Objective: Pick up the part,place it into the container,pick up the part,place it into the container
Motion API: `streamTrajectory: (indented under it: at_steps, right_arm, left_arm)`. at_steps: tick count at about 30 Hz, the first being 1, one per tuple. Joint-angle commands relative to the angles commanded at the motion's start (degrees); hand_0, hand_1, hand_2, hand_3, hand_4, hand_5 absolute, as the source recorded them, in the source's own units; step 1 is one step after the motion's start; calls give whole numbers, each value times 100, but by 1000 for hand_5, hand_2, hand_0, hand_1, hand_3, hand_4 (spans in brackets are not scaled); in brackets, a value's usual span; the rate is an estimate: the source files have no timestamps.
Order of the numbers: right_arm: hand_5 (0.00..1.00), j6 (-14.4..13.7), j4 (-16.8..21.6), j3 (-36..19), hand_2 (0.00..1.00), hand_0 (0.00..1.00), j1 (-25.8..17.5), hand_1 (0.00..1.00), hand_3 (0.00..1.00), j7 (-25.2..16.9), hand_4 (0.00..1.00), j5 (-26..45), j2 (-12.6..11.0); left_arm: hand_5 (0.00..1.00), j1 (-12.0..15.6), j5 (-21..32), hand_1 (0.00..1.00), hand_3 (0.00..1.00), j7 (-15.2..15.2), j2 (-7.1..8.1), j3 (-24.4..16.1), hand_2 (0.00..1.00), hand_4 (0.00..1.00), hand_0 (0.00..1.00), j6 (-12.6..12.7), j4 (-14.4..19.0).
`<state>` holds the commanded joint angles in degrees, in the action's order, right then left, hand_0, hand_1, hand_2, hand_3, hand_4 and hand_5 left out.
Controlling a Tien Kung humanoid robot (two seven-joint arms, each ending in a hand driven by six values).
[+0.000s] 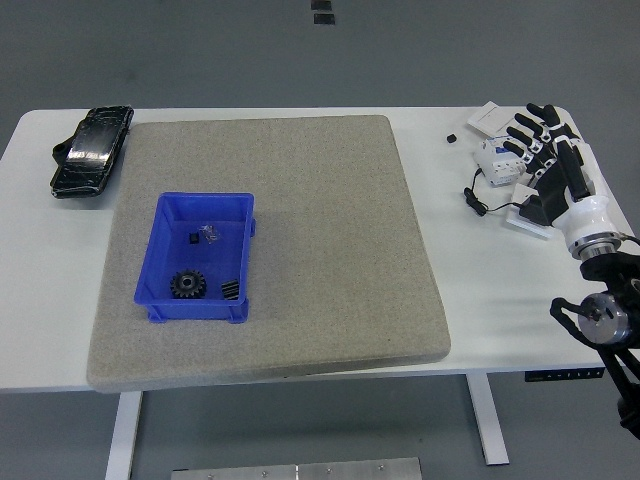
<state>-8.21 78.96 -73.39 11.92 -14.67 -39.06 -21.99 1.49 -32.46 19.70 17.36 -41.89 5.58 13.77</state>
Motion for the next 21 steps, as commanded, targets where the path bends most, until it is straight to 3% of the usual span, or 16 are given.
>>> streamTrajectory:
  at_steps: [11,21]
  right_arm:
    - [643,-40,90,-209,751,756,53,736,743,107,918,-195,-39]
    - [655,-67,148,-298,751,755,18,735,743,153,917,-255,-42]
  left_arm:
    - [295,-234,211,659,569,-111,94,141,628,709,682,-2,-41]
    - [288,-268,164,659,569,-101,93,101,628,705,682,-8,-45]
